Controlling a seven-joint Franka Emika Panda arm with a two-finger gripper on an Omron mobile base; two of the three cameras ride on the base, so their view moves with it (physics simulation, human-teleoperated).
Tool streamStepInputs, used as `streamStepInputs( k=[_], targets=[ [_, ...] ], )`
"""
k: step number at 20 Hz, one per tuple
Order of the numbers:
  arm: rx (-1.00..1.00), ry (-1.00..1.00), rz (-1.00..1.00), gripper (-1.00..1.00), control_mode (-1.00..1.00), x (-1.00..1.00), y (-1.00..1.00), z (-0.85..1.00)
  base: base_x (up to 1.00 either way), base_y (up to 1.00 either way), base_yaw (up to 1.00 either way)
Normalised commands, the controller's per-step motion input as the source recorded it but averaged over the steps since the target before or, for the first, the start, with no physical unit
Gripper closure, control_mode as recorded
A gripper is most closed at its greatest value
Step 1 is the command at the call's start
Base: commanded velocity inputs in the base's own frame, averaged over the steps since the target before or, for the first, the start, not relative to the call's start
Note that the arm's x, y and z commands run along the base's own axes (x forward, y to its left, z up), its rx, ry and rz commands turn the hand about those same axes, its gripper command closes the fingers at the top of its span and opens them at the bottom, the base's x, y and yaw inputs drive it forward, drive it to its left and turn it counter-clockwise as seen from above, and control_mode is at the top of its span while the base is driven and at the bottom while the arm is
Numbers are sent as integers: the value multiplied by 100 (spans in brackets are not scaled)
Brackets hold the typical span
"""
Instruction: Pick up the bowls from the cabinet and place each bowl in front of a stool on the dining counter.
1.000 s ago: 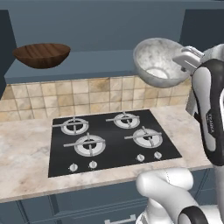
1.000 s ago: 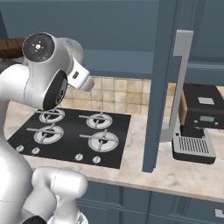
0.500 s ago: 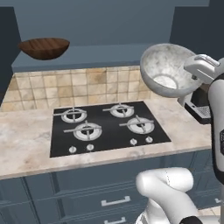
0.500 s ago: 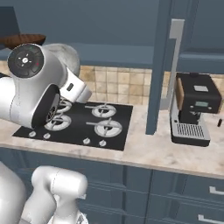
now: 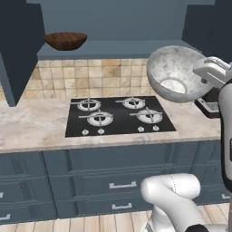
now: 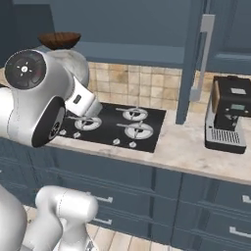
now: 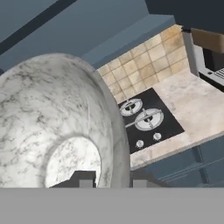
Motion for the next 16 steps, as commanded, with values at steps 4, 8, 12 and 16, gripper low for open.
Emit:
streamStepInputs(
  k=[4, 8, 12, 16],
  targets=[
    [0, 0, 0, 100, 100, 0, 0, 0, -19, 0, 55],
    [0, 0, 0, 100, 100, 0, 0, 0, -32, 0, 59],
    [0, 0, 0, 100, 100, 0, 0, 0, -34, 0, 62],
    [0, 0, 0, 100, 100, 0, 0, 0, -34, 0, 63]
  ],
)
